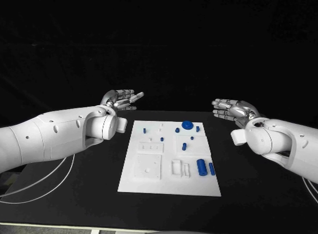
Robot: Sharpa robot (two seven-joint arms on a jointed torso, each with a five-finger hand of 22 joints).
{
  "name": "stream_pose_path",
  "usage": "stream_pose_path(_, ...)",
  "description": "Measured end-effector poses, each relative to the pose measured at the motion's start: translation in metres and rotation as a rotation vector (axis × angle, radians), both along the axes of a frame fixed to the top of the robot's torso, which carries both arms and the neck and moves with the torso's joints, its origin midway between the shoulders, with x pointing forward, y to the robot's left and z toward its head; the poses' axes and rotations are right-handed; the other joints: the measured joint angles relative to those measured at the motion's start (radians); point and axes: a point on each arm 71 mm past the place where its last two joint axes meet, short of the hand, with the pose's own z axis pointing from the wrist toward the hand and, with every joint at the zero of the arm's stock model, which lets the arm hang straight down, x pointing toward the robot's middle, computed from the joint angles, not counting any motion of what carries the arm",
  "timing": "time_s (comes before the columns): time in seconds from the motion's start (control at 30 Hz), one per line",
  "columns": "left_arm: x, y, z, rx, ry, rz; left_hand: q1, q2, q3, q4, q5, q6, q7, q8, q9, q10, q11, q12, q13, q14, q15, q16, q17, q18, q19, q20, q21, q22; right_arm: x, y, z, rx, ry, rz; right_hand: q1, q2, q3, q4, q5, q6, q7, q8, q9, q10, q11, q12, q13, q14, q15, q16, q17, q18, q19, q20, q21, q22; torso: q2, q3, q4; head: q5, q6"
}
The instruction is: Assemble the parts on the task board
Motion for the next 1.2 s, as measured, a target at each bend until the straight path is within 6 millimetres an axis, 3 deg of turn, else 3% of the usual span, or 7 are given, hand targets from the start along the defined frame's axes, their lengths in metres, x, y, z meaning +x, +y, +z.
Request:
stream_pose_path(0.17,-0.001,-0.002,0.0,-0.005,0.008,-0.02,0.03,0.131,-0.036,-0.206,0.081,0.243,0.019,0.015,0.011,0.307,0.018,0.011,0.011,0.271,0.014,0.011,0.011,-0.005,0.079,-0.051,0.06,0.013,0.006,0.002,0.001,-0.11,-0.058,0.034,0.032,-0.011,0.013,-0.052,0.0,0.132,0.011,0.006,0.006,0.14,-0.015,0.006,0.006,0.143,-0.014,0.005,0.006,-0.013,0.094,-0.021,0.017,0.005,0.0,-0.0004,0.0004,-0.001,0.018)
stream_pose_path(0.27,-0.003,-0.001,0.0,-0.004,0.009,-0.033,0.069,0.17,-0.023,-0.266,0.087,0.359,0.021,0.022,0.016,0.388,0.013,0.018,0.011,0.362,0.002,0.023,0.016,-0.07,0.132,-0.123,0.102,0.026,0.011,0.003,0.004,-0.196,-0.109,0.061,0.042,-0.013,0.033,-0.077,0.0,0.228,0.006,0.012,0.01,0.237,-0.029,0.011,0.009,0.235,-0.03,0.009,0.01,-0.013,0.186,-0.039,0.033,0.011,0.001,-0.0015,0.0017,-0.004,0.032)
stream_pose_path(0.37,-0.005,-0.001,0.001,0.0,0.006,-0.047,0.09,0.191,0.005,-0.298,0.092,0.414,0.015,0.03,0.019,0.478,-0.005,0.022,0.012,0.481,-0.037,0.058,0.032,-0.096,0.195,-0.186,0.16,0.053,0.017,0.006,0.008,-0.287,-0.167,0.091,0.042,-0.014,0.056,-0.101,0.0,0.302,-0.002,0.012,0.012,0.312,-0.044,0.011,0.011,0.318,-0.052,0.012,0.014,-0.022,0.271,-0.06,0.05,0.015,0.004,-0.0028,0.0043,-0.007,0.042)
stream_pose_path(0.63,-0.012,-0.005,0.009,0.002,-0.008,-0.104,0.094,0.183,0.046,-0.339,0.083,0.45,0.001,0.024,0.019,0.576,-0.04,0.019,0.012,0.575,-0.087,0.117,0.047,-0.15,0.19,-0.27,0.312,0.151,0.033,0.02,0.025,-0.52,-0.315,0.186,0.047,-0.022,0.126,-0.153,0.0,0.442,-0.021,0.018,0.018,0.466,-0.09,0.015,0.013,0.61,-0.147,0.057,0.054,-0.028,0.549,-0.149,0.143,0.04,0.022,-0.0083,0.0211,-0.018,0.067)
stream_pose_path(0.77,-0.017,-0.006,0.015,-0.002,-0.016,-0.138,0.07,0.173,0.062,-0.36,0.077,0.454,0.003,0.024,0.019,0.582,-0.046,0.019,0.012,0.575,-0.087,0.148,0.056,-0.158,0.131,-0.273,0.404,0.218,0.041,0.031,0.035,-0.649,-0.384,0.255,0.055,-0.038,0.129,-0.157,0.0,0.474,-0.032,0.018,0.018,0.504,-0.109,0.015,0.014,0.711,-0.184,0.155,0.125,-0.004,0.677,-0.187,0.207,0.065,0.036,-0.0097,0.0302,-0.027,0.081)
stream_pose_path(0.9,-0.02,-0.01,0.019,-0.007,-0.022,-0.169,0.049,0.167,0.067,-0.371,0.076,0.454,0.003,0.024,0.019,0.582,-0.046,0.019,0.012,0.572,-0.091,0.165,0.059,-0.157,0.111,-0.27,0.438,0.241,0.047,0.04,0.044,-0.769,-0.431,0.315,0.049,-0.059,0.135,-0.166,-0.005,0.512,-0.045,0.018,0.02,0.534,-0.129,0.015,0.015,0.77,-0.226,0.575,0.404,0.028,0.878,-0.238,0.403,0.179,0.051,-0.0097,0.0396,-0.037,0.089)
stream_pose_path(1.2,-0.027,-0.019,0.03,-0.027,-0.04,-0.234,0.01,0.146,0.052,-0.372,0.071,0.442,0.008,0.024,0.019,0.556,-0.03,0.019,0.012,0.555,-0.082,0.171,0.058,-0.157,0.105,-0.264,0.417,0.219,0.056,0.059,0.05,-1.015,-0.475,0.414,0.035,-0.078,0.173,-0.167,-0.036,0.513,-0.047,0.018,0.02,0.521,-0.127,0.015,0.015,0.771,-0.227,0.827,0.518,0.035,0.929,-0.267,0.574,0.329,0.083,-0.009,0.0619,-0.055,0.093)
